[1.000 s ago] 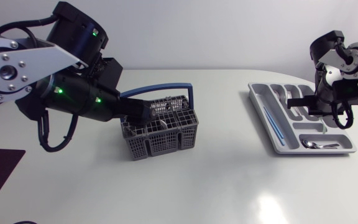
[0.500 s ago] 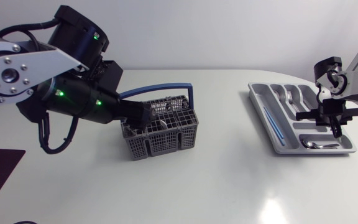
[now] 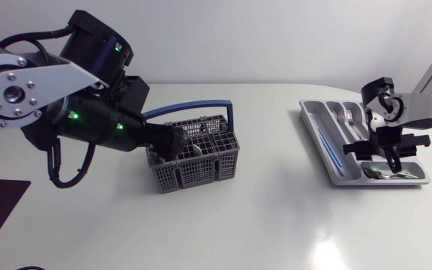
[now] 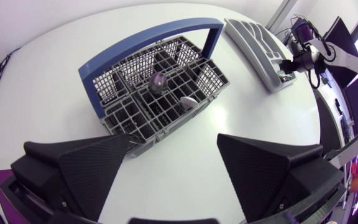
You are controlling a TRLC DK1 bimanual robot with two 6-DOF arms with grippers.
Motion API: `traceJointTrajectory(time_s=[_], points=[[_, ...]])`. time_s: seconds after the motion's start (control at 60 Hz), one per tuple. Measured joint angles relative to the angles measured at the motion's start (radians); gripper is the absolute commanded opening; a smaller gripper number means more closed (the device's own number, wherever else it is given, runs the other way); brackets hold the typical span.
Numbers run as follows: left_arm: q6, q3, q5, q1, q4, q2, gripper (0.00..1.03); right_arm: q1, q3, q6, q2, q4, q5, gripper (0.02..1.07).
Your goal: Unload the cutlery basket into the drawer organizer.
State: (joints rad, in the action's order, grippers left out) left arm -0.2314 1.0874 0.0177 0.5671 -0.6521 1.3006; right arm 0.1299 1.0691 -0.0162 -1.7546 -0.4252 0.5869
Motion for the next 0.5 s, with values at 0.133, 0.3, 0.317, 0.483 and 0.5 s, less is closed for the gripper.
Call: traceJointTrajectory(time_s=[0.133, 0.3, 0.317, 0.483, 0.5], points=[[0.0, -0.01, 0.0, 0.0, 0.0, -0.006, 0.99, -0.058, 0.0, -0.015, 0.102, -0.094, -0.11, 0.87], [0.0, -0.016, -0.019, 0.0, 0.0, -0.017, 0.99, -0.173, 0.019, -0.062, 0.218, -0.2, -0.237, 0.89], [0.0, -0.016, -0.021, 0.0, 0.0, -0.018, 0.99, -0.185, 0.021, -0.065, 0.224, -0.207, -0.246, 0.89], [0.0, -0.029, -0.039, 0.0, 0.0, -0.02, 0.99, -0.342, 0.05, -0.115, 0.277, -0.261, -0.323, 0.89], [0.0, -0.03, -0.043, 0.0, 0.0, -0.021, 0.99, -0.355, 0.053, -0.117, 0.278, -0.264, -0.329, 0.89]])
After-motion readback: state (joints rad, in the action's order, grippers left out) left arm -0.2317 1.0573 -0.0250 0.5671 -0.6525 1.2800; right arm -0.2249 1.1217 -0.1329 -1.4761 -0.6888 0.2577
